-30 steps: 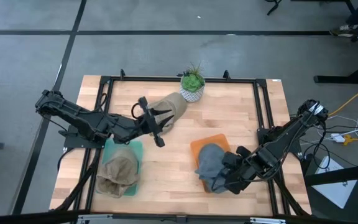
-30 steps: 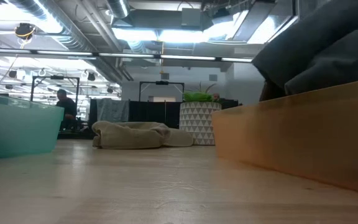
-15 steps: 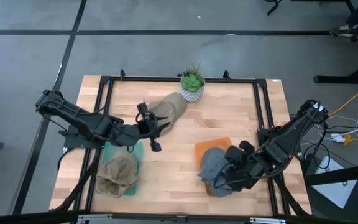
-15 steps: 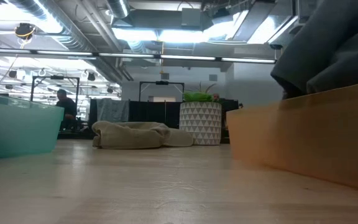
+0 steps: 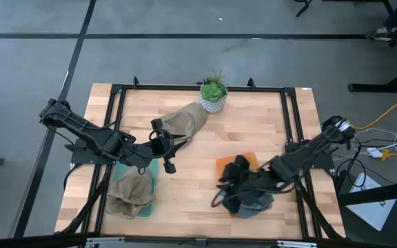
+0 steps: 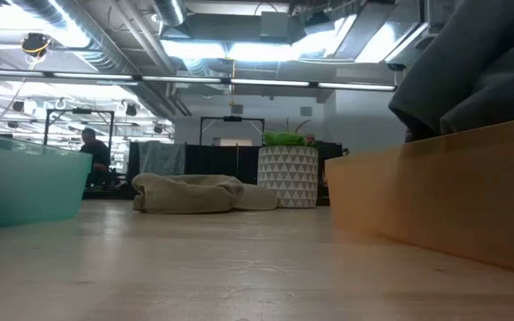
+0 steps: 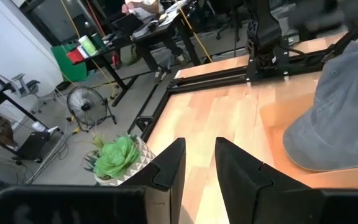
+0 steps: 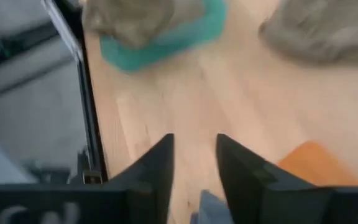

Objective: Pick & Place hat
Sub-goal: Put the blue cap into the orange bin

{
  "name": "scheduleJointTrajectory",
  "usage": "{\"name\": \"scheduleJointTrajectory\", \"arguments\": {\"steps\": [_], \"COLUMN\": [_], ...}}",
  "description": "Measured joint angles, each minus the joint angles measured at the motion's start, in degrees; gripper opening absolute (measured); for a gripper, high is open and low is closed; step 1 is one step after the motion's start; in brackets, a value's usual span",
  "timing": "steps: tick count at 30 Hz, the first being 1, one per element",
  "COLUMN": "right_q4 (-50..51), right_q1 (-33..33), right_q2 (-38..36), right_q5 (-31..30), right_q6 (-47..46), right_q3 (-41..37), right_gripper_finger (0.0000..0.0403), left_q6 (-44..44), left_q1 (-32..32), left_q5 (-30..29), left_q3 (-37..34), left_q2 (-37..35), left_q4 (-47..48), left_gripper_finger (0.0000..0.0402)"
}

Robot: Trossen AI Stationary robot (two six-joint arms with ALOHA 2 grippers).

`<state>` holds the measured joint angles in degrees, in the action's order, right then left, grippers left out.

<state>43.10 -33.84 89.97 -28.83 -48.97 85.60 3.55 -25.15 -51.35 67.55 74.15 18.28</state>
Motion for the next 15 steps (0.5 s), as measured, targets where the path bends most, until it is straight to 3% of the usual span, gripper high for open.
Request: {"name": "scheduleJointTrajectory", "arguments": {"steps": [6, 15], "right_q4": [0.84, 3.03], "right_q1": [3.19, 4.15], "right_q2": [6.61, 12.64], "right_q5": [11.55, 20.84], "right_q6": [0.54, -2.96], "right_q3": [-0.08, -0.1], "right_gripper_finger": [0.0014, 0.0004], "left_q6": [-2.32, -2.86], "left_q1": [-0.04, -0.04], "left_q5": [-0.02, 0.0], "left_q3": [0.0, 0.0], "left_q2": [0.0, 0.0], "left_q4": [2.45, 3.03], "left_gripper_finger": [0.0086, 0.0079]}}
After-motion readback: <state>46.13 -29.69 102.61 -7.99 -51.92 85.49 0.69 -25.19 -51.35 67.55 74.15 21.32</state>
